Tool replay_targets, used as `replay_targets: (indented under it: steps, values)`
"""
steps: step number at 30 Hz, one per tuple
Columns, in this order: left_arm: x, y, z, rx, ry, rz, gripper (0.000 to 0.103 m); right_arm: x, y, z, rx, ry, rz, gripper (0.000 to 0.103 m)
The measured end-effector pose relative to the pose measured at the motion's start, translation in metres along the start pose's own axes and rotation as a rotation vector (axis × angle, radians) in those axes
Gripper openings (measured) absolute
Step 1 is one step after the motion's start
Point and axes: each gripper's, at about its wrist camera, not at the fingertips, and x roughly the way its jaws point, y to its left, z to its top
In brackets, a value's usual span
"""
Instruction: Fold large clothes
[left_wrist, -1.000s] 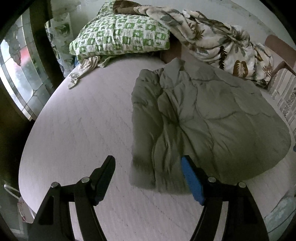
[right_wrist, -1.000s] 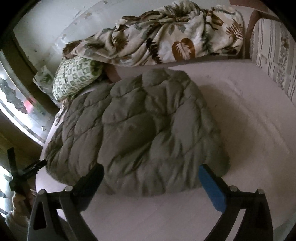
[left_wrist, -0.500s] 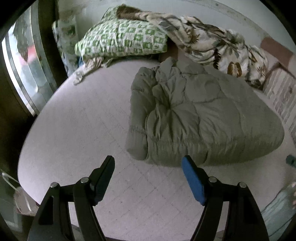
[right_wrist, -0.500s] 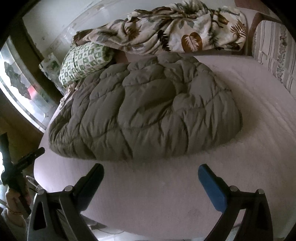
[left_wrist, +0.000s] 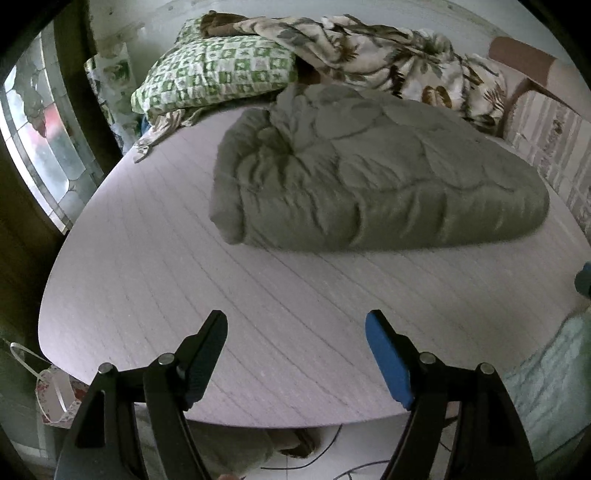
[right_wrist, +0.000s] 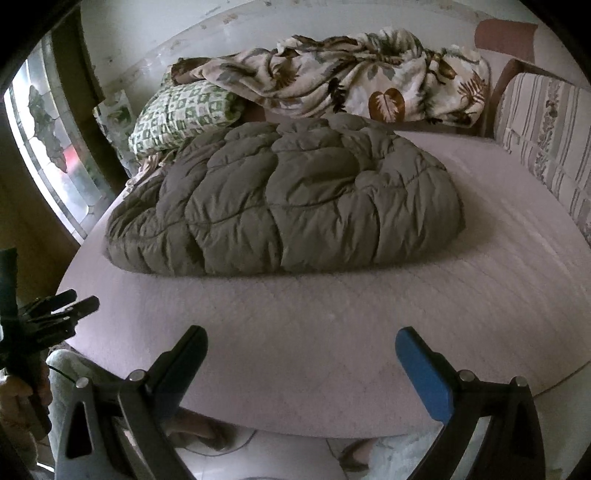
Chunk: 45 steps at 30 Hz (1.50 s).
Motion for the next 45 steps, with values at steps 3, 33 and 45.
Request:
replay_targets:
  steps: [3,33,45]
  values:
    - [-0.009,-0.008,-0.007,0.013,-0.016,0.005,0.078,-0.011,0.005,-0.005,-0.018,-0.02,-0.004,0.103]
    - [-0.086,-0.022,-0.046,0.041,-0.159,0.038,0.078,-0.08,0.024,-0.046,-0.056,-0.107,-0.033,0.103]
    - [-0.102,-0.023,-0.057,0.024,-0.175,0.044,0.078,-0.093,0.025,-0.068,-0.057,-0.095,-0.037,0.103]
